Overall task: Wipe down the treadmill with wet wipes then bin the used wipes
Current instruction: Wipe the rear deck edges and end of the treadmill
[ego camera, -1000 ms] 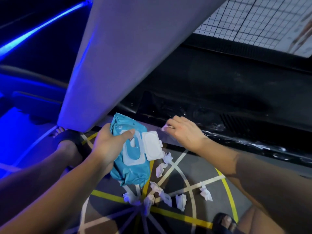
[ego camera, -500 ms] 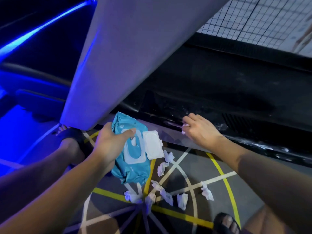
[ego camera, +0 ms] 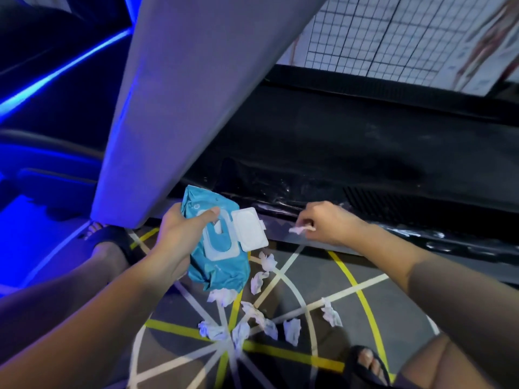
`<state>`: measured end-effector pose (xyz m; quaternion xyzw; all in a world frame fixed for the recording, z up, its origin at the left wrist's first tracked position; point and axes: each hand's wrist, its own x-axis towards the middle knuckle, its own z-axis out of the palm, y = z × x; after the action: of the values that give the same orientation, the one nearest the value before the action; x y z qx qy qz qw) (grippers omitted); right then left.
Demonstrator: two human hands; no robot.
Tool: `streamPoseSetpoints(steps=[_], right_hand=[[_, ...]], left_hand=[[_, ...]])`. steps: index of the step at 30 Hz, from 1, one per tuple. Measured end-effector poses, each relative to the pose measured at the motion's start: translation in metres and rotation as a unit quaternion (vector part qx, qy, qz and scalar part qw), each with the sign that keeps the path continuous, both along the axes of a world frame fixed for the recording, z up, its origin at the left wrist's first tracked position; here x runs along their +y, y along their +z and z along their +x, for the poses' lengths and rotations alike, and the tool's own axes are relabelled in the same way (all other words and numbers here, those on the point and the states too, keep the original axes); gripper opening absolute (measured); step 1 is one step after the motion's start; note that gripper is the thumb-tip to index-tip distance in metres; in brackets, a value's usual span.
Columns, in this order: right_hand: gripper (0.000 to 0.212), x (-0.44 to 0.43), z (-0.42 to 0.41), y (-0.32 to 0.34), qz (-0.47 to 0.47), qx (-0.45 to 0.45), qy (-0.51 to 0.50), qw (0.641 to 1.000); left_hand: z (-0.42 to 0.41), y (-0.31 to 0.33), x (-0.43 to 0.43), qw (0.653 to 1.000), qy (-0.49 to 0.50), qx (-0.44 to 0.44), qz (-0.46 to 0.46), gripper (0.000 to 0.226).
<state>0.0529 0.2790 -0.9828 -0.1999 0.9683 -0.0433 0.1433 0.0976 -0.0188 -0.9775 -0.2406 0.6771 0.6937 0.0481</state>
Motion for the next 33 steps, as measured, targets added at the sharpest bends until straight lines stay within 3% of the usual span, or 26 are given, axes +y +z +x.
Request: streamPoseSetpoints(steps=[3,6,9,12,19,23,33], right_hand=[[0.027,-0.006,0.01,0.011,0.024,-0.046,0.016,0.999],[0.032,-0.011,0.019,0.036,0.026,-0.023,0.022,0.999],[0.022,-0.024,0.028,0.069,-0.072,0.063,0.033,0.995],[0.016,-0.038,0.043,0.1,-0.219,0.133,0.047,0.966],[0.018,-0.086,0.057,0.136,-0.353,0.11,0.155,0.916],[0.012,-0.098,0.05,0.146,-0.378,0.16,0.147,0.9],[0.008,-0.115,0.034,0.119,-0.318,0.151,0.111,0.929]], left_hand=[[0.001,0.01,0.006,1.0,0.007,0.009,0.006,0.028],[0.007,0.027,0.01,1.0,0.004,0.024,0.006,0.023],[0.016,0.047,0.009,0.999,-0.004,0.044,-0.004,0.031],[0.024,0.066,0.003,0.998,0.0,0.057,-0.007,0.039],[0.031,0.12,0.021,0.996,-0.05,0.074,0.032,0.023],[0.03,0.143,0.026,0.992,-0.061,0.099,0.052,0.021],[0.016,0.115,0.019,0.997,0.001,0.046,0.057,0.025]])
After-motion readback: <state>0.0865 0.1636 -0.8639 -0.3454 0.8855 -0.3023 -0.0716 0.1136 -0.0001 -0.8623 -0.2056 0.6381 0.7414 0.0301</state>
